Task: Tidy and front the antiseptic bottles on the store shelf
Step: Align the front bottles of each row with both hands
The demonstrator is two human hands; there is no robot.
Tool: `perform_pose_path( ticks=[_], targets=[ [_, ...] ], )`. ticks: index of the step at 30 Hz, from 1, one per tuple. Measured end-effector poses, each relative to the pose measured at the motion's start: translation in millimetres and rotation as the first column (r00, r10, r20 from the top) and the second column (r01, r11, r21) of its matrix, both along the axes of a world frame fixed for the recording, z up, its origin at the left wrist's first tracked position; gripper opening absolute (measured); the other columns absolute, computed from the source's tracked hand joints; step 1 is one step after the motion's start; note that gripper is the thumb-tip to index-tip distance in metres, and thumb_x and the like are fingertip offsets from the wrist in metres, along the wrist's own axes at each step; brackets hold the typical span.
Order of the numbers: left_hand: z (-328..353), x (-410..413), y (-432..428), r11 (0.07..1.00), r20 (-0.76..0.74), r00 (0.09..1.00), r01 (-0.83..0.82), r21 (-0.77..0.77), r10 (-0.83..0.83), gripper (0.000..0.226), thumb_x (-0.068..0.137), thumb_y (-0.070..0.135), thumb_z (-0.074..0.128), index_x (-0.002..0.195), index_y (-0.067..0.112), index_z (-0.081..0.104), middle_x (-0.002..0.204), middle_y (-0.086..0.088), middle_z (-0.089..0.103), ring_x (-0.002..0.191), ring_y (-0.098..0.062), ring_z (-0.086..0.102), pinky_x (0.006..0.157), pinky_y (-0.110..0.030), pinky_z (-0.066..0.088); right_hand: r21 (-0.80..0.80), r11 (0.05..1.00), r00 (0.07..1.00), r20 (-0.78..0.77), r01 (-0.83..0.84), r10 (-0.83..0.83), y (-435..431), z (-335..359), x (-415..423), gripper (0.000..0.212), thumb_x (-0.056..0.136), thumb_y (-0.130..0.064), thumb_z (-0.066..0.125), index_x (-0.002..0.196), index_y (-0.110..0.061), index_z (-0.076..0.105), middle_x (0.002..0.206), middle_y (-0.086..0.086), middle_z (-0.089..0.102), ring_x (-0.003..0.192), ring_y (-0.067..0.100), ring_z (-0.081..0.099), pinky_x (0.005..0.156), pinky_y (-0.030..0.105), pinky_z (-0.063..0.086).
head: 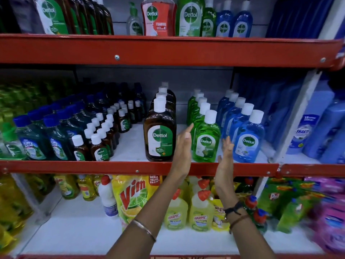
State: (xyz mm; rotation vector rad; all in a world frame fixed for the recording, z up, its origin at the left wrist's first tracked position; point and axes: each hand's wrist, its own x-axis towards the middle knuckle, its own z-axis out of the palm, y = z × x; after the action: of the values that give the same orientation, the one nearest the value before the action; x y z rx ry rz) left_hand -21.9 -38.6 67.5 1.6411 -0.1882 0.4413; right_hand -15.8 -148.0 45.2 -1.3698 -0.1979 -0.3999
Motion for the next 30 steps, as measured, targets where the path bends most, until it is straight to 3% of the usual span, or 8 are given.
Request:
perform_pose_path(
  ticks=[4, 12, 19, 21, 23, 26, 28, 30],
  targets=[
    [-1.0, 8.5, -11.1, 0.998, -0.062, 0.996, 0.058, -0.033, -0.06, 0.056, 0.086, 0.071, 0.017, 0.137, 0.055, 0.035, 0.156, 0.006, 0.033, 0.143, -0.012, 0.032, 0.118, -0.052, 0.028, 0.036, 0.985, 0.982, -0.07, -0.171, 0.173, -7.9, 1.8, 7.1, 0.117, 0.053, -0.099, 0.026, 0.147, -0.029, 0.027, 0.155, -0.005, 0.03, 0.139, 0.007, 0.029, 0.115, 0.03, 0.022],
    [-5.9, 8.4, -18.3, 0.995, -0.02, 1.0, -0.009, -0.096, 0.007, 0.041, 0.087, 0.072, 0.019, 0.122, 0.068, 0.039, 0.152, 0.008, 0.04, 0.138, -0.008, 0.039, 0.117, -0.048, 0.033, 0.064, 0.939, 0.936, -0.082, -0.339, 0.343, -27.2, 11.0, 21.4, 0.117, 0.054, -0.097, 0.029, 0.145, -0.024, 0.035, 0.151, 0.001, 0.039, 0.139, 0.014, 0.033, 0.118, 0.04, 0.021],
    [-9.9, 10.5, -23.8, 0.994, 0.002, 0.998, -0.06, -0.092, 0.061, 0.044, 0.09, 0.066, 0.018, 0.128, 0.06, 0.038, 0.148, 0.015, 0.039, 0.132, -0.001, 0.041, 0.116, -0.042, 0.035, 0.036, 0.948, 0.944, -0.085, -0.317, 0.319, -29.6, 13.9, 21.3, 0.129, 0.043, -0.101, 0.033, 0.144, -0.022, 0.034, 0.145, -0.003, 0.042, 0.135, 0.012, 0.038, 0.11, 0.029, 0.028],
    [-12.6, 8.4, -31.0, 0.978, 0.087, 0.975, -0.198, -0.06, 0.203, 0.042, 0.094, 0.061, 0.02, 0.131, 0.054, 0.039, 0.147, 0.016, 0.039, 0.132, 0.006, 0.038, 0.117, -0.032, 0.032, 0.027, 0.969, 0.969, -0.03, -0.245, 0.246, -33.6, 11.9, 17.4, 0.12, 0.051, -0.099, 0.031, 0.143, -0.023, 0.035, 0.146, -0.001, 0.043, 0.133, 0.011, 0.041, 0.11, 0.026, 0.031],
    [-15.2, 4.4, -43.1, 0.941, 0.267, 0.902, -0.33, -0.081, 0.339, 0.038, 0.098, 0.054, 0.025, 0.132, 0.05, 0.043, 0.146, 0.007, 0.041, 0.134, 0.002, 0.037, 0.113, -0.02, 0.03, 0.036, 0.995, 0.991, 0.105, -0.091, 0.087, -43.4, 5.0, 12.5, 0.093, 0.074, -0.085, 0.029, 0.141, -0.022, 0.04, 0.145, 0.0, 0.046, 0.131, 0.008, 0.045, 0.11, 0.024, 0.034],
    [-18.3, 4.5, -67.7, 0.958, 0.476, 0.837, -0.285, -0.046, 0.271, 0.04, 0.101, 0.041, 0.029, 0.133, 0.032, 0.051, 0.14, -0.003, 0.049, 0.134, -0.009, 0.042, 0.11, -0.021, 0.034, 0.121, 0.979, 0.952, 0.239, 0.165, -0.19, -67.8, -4.9, 10.9, 0.054, 0.093, -0.05, 0.028, 0.137, -0.025, 0.045, 0.143, -0.002, 0.048, 0.132, 0.007, 0.044, 0.106, 0.021, 0.037],
    [-14.9, 7.4, -88.5, 0.989, 0.381, 0.918, -0.139, 0.04, 0.114, 0.042, 0.1, 0.049, 0.026, 0.13, 0.037, 0.053, 0.137, 0.008, 0.052, 0.131, -0.005, 0.044, 0.108, -0.025, 0.036, 0.14, 0.963, 0.937, 0.234, 0.231, -0.259, -85.6, -7.4, 16.5, 0.052, 0.095, -0.043, 0.027, 0.14, -0.021, 0.042, 0.146, 0.0, 0.044, 0.132, 0.002, 0.041, 0.099, 0.011, 0.037],
    [-7.8, 14.5, -108.0, 0.999, 0.152, 0.988, 0.006, 0.048, -0.013, 0.055, 0.092, 0.069, 0.015, 0.13, 0.047, 0.049, 0.14, 0.015, 0.049, 0.13, 0.004, 0.041, 0.109, -0.028, 0.034, 0.102, 0.968, 0.953, 0.18, 0.23, -0.246, -99.6, -7.5, 24.3, 0.055, 0.097, -0.046, 0.026, 0.144, -0.02, 0.036, 0.151, 0.002, 0.038, 0.127, -0.012, 0.039, 0.091, 0.001, 0.034]
  ],
)
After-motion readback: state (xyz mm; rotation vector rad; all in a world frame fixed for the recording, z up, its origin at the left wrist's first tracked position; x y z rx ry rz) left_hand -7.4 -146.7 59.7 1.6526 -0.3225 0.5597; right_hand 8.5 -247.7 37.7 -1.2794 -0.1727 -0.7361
